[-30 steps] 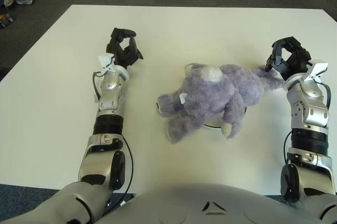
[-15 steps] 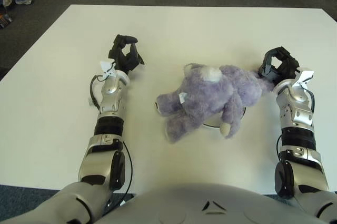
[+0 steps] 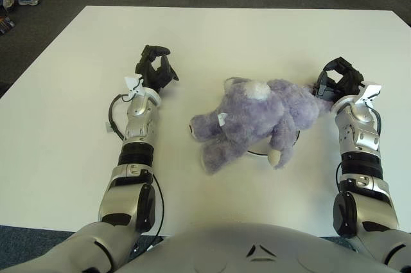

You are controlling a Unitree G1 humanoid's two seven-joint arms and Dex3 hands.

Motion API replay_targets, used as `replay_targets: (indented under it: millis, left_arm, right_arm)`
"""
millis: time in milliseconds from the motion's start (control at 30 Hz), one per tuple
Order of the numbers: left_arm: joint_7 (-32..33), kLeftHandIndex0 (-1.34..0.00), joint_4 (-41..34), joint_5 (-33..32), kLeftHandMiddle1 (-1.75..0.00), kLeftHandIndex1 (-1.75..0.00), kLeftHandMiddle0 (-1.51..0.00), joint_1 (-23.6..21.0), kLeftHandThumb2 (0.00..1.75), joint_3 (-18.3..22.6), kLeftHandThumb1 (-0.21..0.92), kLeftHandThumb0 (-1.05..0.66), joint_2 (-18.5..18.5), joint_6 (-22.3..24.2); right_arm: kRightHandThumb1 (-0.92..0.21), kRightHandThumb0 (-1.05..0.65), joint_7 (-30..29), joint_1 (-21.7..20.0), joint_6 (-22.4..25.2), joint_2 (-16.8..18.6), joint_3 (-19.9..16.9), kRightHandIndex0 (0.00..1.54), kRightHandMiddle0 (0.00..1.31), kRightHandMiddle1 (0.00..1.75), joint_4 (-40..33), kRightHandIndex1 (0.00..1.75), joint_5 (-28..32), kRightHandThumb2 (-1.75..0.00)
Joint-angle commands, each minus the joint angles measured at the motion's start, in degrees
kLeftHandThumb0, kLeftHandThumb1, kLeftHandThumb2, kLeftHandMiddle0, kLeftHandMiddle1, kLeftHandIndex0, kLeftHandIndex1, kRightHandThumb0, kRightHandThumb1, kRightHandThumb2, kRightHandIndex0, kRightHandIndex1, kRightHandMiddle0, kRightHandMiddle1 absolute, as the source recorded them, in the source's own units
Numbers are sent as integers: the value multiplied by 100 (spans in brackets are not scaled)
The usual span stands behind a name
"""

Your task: Put the doll into the plate.

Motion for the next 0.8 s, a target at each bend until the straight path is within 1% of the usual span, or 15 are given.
replay_targets:
  millis: [0, 233, 433, 600, 767]
  left_arm:
    - [-45, -38, 106, -14, -175, -175, -104, -32, 92, 3, 63, -39, -6, -70]
    - [-170, -38, 196, -1, -175, -175, -104, -23, 93, -22, 62, -39, 25, -178]
    - [-223, -39, 232, 18, -175, -175, -102, -6, 94, -36, 61, -39, 19, -246]
    - [-220, -39, 231, 17, -175, -175, -102, 11, 95, -33, 61, -40, -10, -300]
    - [-188, -40, 210, 8, -175, -175, -103, 43, 96, -37, 60, -40, -55, -330]
  right_arm:
    - [10, -1, 172, 102, 254, 62, 70, 94, 71, 175, -147, 163, 139, -175]
    - [9, -1, 415, 170, 635, -37, 157, 93, 70, 175, -306, 166, 202, -175]
    - [8, -1, 590, 204, 851, -72, 179, 91, 69, 175, -365, 169, 254, -175]
    - [7, -1, 687, 208, 953, -63, 186, 90, 68, 175, -360, 171, 259, -175]
    - [6, -1, 795, 213, 947, -46, 184, 89, 68, 175, -304, 173, 272, -175]
